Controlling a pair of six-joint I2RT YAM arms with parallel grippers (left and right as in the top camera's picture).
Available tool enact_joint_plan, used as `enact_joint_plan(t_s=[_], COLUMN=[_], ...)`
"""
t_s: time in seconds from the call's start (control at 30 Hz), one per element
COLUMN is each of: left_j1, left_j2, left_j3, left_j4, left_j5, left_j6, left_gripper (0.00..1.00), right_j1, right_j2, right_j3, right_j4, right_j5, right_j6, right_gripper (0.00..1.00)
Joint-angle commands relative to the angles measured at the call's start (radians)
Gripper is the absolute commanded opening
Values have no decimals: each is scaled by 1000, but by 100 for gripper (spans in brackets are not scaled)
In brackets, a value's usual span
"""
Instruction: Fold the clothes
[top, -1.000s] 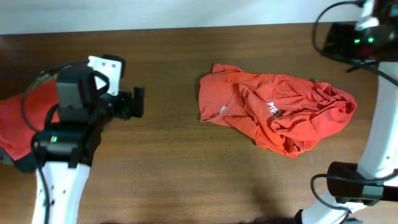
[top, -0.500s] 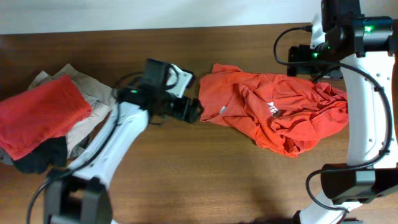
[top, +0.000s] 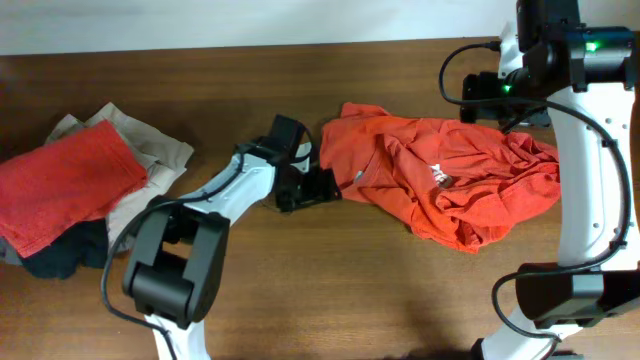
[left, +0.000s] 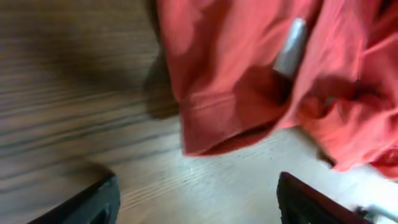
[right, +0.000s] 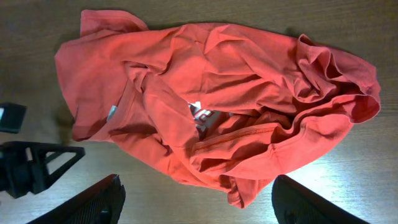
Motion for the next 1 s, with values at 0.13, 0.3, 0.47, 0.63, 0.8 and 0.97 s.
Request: enact_joint_plan(t_s=[0.13, 0.3, 0.47, 0.63, 0.8, 0.97], left_j1=[-5, -5, -6, -6, -6, -6], left_j2=[17, 19, 34, 63, 110, 114], left_j3=[13, 13, 13, 13, 13, 13], left_j4=[52, 89, 87, 100, 138, 173], left_j5=[40, 25, 35, 35, 35, 20], left_j6=[-89, -162, -176, -196, -228, -226], left_gripper=[68, 56, 49, 49, 38, 21], right_j1=[3, 3, 3, 3, 3, 3], right_j2=[1, 1, 1, 1, 1, 1], right_j3=[-5, -5, -5, -5, -5, -5], right_j4=[2, 1, -7, -8, -10, -13], right_j5=[-14, -14, -13, -13, -13, -13], right_j6=[-3, -3, -3, -3, -3, -3], right_gripper=[80, 79, 76, 76, 75, 76])
